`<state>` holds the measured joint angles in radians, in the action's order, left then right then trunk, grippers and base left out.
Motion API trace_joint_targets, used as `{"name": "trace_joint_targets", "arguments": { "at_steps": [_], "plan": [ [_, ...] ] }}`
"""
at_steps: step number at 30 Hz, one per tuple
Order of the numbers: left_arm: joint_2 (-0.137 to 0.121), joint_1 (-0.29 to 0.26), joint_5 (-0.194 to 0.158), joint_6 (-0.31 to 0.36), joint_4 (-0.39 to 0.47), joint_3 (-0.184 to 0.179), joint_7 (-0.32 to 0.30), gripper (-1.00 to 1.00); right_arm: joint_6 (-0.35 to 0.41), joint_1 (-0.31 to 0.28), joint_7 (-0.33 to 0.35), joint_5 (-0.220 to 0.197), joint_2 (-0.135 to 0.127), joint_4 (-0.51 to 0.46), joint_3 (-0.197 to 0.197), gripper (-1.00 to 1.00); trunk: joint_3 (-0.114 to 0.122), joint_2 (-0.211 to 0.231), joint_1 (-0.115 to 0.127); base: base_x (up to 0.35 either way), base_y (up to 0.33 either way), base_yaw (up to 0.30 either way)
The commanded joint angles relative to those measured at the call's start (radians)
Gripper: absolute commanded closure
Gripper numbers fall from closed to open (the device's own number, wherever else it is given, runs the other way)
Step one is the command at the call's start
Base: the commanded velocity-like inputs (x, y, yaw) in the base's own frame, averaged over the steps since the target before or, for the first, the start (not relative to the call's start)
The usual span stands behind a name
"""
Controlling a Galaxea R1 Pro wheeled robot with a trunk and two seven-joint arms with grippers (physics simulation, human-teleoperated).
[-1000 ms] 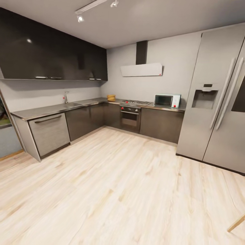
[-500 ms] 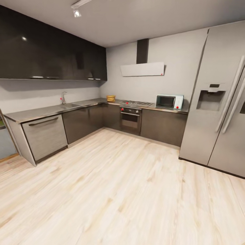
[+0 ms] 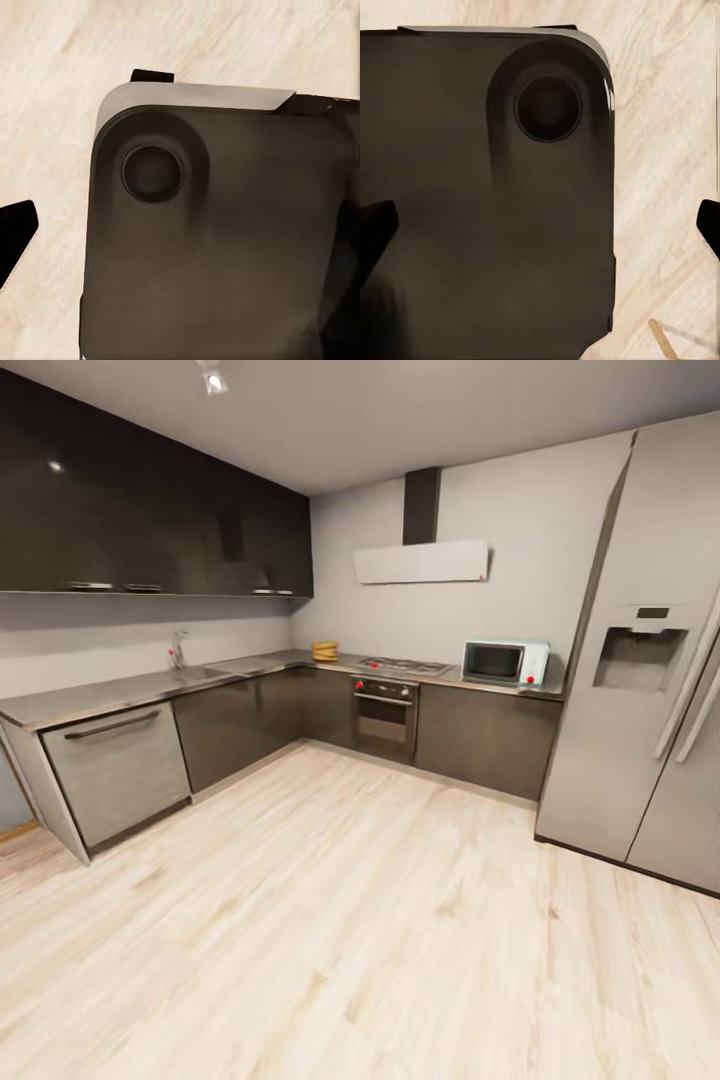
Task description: In the kitchen, take the popcorn bag from the countertop, put it into the microwave, and heat it until the popcorn is cooked so the cooked popcorn ends up inside the bag.
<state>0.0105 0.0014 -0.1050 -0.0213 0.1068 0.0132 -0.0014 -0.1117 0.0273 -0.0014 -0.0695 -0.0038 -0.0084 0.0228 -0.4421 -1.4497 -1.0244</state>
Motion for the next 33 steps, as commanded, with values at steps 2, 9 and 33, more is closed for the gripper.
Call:
{"name": "trace_joint_targets", "arguments": {
  "at_steps": [2,9,33],
  "plan": [
    [0.0,0.0,-0.01,-0.002,0.001,0.0,0.0,-1.0,-0.005,0.0,0.0,-0.007,0.002,-0.001,0.003,-1.0,-0.001,0.0,-0.001,0.323,0.0,-0.123],
    [0.0,0.0,-0.01,-0.002,0.001,0.001,0.0,-1.0,-0.006,0.0,0.0,-0.014,0.002,0.001,0.0,-1.0,-0.001,0.0,-0.001,0.322,0.0,-0.267],
    [0.001,0.0,-0.012,0.0,0.001,-0.001,0.0,-1.0,0.0,0.0,0.0,-0.004,-0.002,0.009,0.008,-1.0,-0.001,0.0,-0.001,0.32,0.1,-0.163]
  ]
}}
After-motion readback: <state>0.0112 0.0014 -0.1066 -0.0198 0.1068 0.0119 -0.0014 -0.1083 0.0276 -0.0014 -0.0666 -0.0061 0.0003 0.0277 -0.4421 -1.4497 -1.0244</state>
